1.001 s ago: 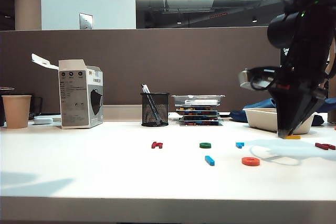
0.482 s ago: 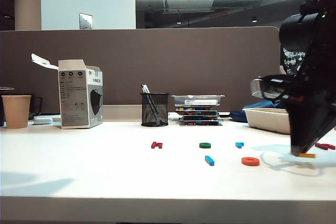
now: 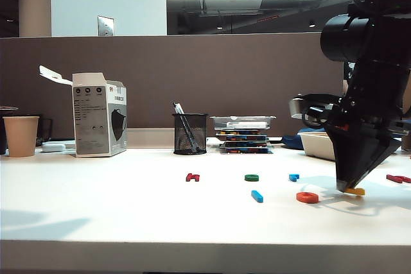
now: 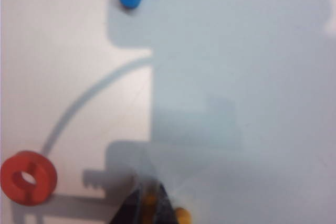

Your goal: Select the appropriate letters from the row of letter magnets placed on the table to arrange into the word "love".

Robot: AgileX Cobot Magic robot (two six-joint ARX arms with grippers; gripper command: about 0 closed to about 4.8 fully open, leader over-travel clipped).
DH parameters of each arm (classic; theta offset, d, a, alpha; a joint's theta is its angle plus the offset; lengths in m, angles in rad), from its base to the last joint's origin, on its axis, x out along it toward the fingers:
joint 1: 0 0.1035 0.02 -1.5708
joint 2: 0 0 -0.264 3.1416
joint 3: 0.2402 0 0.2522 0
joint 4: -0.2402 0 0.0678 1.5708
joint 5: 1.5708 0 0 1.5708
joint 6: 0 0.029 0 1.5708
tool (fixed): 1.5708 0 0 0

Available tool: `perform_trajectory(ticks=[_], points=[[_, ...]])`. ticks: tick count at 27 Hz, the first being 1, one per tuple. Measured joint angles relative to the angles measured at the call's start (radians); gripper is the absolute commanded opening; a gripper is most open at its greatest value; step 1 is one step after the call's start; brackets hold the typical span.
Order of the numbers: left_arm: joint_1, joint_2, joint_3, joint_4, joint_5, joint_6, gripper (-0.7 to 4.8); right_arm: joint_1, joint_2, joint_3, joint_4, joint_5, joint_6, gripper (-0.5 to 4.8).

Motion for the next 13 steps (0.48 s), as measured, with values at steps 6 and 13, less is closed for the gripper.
perform_trajectory(ticks=[6, 13], points=[[0.000, 0.000, 0.000, 0.000, 0.000, 0.000, -0.04, 0.004, -0.002, -0.016, 0.002, -0.003, 0.034, -0.02], [0.000, 0.000, 0.000, 0.000, 0.000, 0.000, -0.04, 0.004, -0.007, -0.027, 0.010, -0.004, 0.041, 0.30]])
